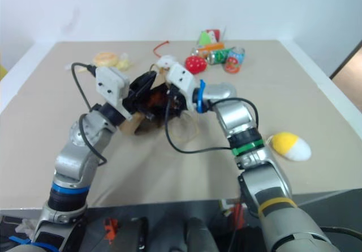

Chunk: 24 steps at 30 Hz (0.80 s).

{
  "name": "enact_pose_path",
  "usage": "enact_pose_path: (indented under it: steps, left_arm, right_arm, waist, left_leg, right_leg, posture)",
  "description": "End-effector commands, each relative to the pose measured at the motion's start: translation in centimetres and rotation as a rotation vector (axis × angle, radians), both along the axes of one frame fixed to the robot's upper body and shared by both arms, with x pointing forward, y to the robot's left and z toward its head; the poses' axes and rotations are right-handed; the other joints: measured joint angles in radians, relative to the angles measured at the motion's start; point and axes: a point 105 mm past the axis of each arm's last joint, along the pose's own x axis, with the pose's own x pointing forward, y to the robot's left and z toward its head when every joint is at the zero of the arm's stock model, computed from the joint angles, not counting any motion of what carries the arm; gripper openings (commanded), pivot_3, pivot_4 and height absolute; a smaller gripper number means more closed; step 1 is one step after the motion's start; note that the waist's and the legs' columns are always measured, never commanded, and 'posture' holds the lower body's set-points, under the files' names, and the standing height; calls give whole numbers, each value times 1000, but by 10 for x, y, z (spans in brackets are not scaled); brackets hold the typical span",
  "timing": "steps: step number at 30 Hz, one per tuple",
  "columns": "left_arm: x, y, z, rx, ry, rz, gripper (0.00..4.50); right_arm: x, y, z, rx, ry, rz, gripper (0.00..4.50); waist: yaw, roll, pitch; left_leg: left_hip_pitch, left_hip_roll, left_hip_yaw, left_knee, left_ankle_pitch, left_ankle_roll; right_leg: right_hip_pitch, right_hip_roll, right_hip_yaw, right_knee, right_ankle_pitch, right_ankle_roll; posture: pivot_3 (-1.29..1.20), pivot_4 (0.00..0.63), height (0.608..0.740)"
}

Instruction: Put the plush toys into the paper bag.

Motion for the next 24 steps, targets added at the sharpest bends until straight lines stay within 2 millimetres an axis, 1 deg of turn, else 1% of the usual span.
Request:
enact_pose_path:
  steps: [1, 4, 6, 7, 9, 11, 12, 13, 14, 16, 18, 21, 24]
  left_arm:
    - [-4, 7, 12, 5, -57, 20, 0]
    - [-2, 11, 11, 13, -56, 32, 0]
    - [1, 14, 11, 20, -54, 41, 0]
    - [1, 14, 11, 24, -54, 42, 0]
    - [2, 15, 11, 28, -55, 42, 0]
    - [3, 15, 11, 30, -56, 41, 0]
    - [3, 15, 11, 31, -55, 41, 0]
    - [3, 15, 10, 32, -54, 42, 0]
    - [3, 15, 9, 32, -53, 41, 0]
    - [4, 14, 8, 31, -49, 38, 0]
    - [3, 12, 6, 30, -46, 32, 0]
    - [3, 9, 5, 29, -44, 26, 0]
    - [3, 9, 5, 29, -44, 25, 0]
  right_arm:
    - [-16, -25, 25, 72, -20, 29, 4460]
    - [-28, -46, 33, 122, 16, 33, 4460]
    - [-32, -82, 36, 152, 68, -41, 4460]
    - [-32, -103, 35, 149, 84, -100, 4460]
    - [-31, -140, 31, 117, 91, -218, 4460]
    - [-32, -180, 23, 83, 113, -360, 4460]
    - [-34, -197, 18, 57, 122, -416, 4460]
    - [-39, -217, 9, 19, 141, -480, 4460]
    - [-45, -232, 2, -10, 168, -523, 4460]
    - [-55, -257, -11, -59, 205, -600, 4460]
    - [-62, -279, -24, -95, 227, -691, 4460]
    - [-69, -303, -44, -127, 263, -792, 4460]
    - [-74, -318, -61, -163, 299, -856, 4460]
  waist:
    - [3, 0, 0]
    - [3, 0, 0]
    - [2, 0, 0]
    - [3, 0, 0]
    - [11, 0, 0]
    - [12, 0, 0]
    - [12, 0, 0]
    - [12, 0, 0]
    - [11, 0, 0]
    - [6, 0, 0]
    - [1, 0, 0]
    - [-1, 0, 0]
    - [-1, 0, 0]
  left_leg:
    - [0, 0, 0, 0, 0, 0]
    - [0, 0, -1, 0, 0, 0]
    - [0, 0, -1, 0, 0, 0]
    - [0, 0, -1, 0, 0, 0]
    - [-1, -1, -1, 0, 0, 0]
    - [-1, -1, -1, 0, 0, 0]
    - [0, -1, 0, 0, 0, 0]
    - [0, -1, 0, 0, 0, 0]
    - [0, -2, 1, 0, 0, 0]
    - [0, -2, 1, 0, -1, 0]
    - [1, -1, 1, 0, -1, 1]
    - [2, -1, 2, 1, -1, 1]
    - [2, -2, 2, 2, 0, 1]
  right_leg:
    - [0, 0, 0, 0, 0, 0]
    - [0, 0, 0, 0, -1, -1]
    - [0, 0, 0, 0, -2, -3]
    - [0, 0, 0, 0, -2, -3]
    - [1, -1, -1, 0, -3, -4]
    - [1, -1, -1, -1, -3, -4]
    - [1, -2, 0, -1, -3, -4]
    - [1, -2, 0, -1, -3, -4]
    - [1, -2, 0, -2, -3, -4]
    - [1, -2, 0, -2, -3, -3]
    - [1, -2, 1, -1, -3, -3]
    - [1, -2, 1, -1, -3, -2]
    - [1, -2, 1, -1, -2, -2]
  posture:
    - [0, 150, 740]
    - [0, 150, 740]
    - [0, 150, 740]
    - [0, 150, 740]
    - [0, 150, 740]
    - [0, 150, 740]
    - [0, 150, 740]
    - [0, 150, 740]
    - [0, 150, 740]
    - [0, 150, 740]
    - [0, 150, 740]
    - [0, 150, 740]
    - [0, 150, 740]
